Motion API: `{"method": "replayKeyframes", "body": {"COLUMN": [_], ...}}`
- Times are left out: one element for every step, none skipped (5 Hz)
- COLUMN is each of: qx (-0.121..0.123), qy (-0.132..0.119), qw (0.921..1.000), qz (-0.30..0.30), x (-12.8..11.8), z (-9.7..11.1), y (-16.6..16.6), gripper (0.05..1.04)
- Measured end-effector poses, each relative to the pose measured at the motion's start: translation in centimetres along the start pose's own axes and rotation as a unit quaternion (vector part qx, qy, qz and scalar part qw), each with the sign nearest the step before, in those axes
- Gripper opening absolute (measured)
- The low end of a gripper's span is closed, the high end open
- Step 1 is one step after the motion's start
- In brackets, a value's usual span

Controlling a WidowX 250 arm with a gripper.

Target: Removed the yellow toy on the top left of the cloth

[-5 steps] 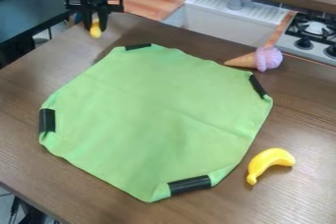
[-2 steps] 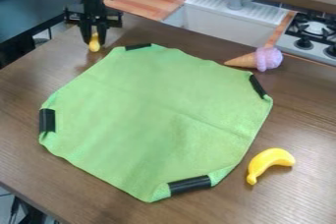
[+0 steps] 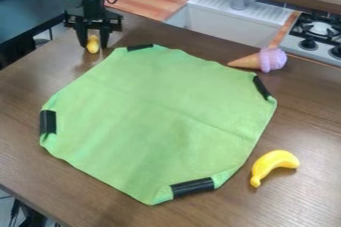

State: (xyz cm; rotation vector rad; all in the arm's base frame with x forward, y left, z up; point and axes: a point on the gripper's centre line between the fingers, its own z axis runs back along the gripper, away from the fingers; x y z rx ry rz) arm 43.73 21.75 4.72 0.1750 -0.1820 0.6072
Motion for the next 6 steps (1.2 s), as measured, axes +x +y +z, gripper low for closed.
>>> {"method": "replayKeyframes", "body": {"qx": [0.008, 0.008, 0.002, -0.011, -0.026, -0.045], "qy": [0.002, -0.001, -0.015, -0.021, -0.036, -0.044], "qw": [1.0000, 1.0000, 0.9999, 0.9997, 0.9990, 0.9980], "qz": [-0.001, 0.000, 0.003, 0.002, 0.002, 0.005], "x": [-0.2, -0.5, -0.3, -0.3, -0.7, -2.2], "z": [-0.2, 0.4, 1.8, 3.1, 6.2, 10.4], "y": [0.2, 0.4, 0.5, 0.3, 0.7, 3.0], "gripper": [0.935, 1.001, 1.001, 1.001, 1.001, 1.001]}}
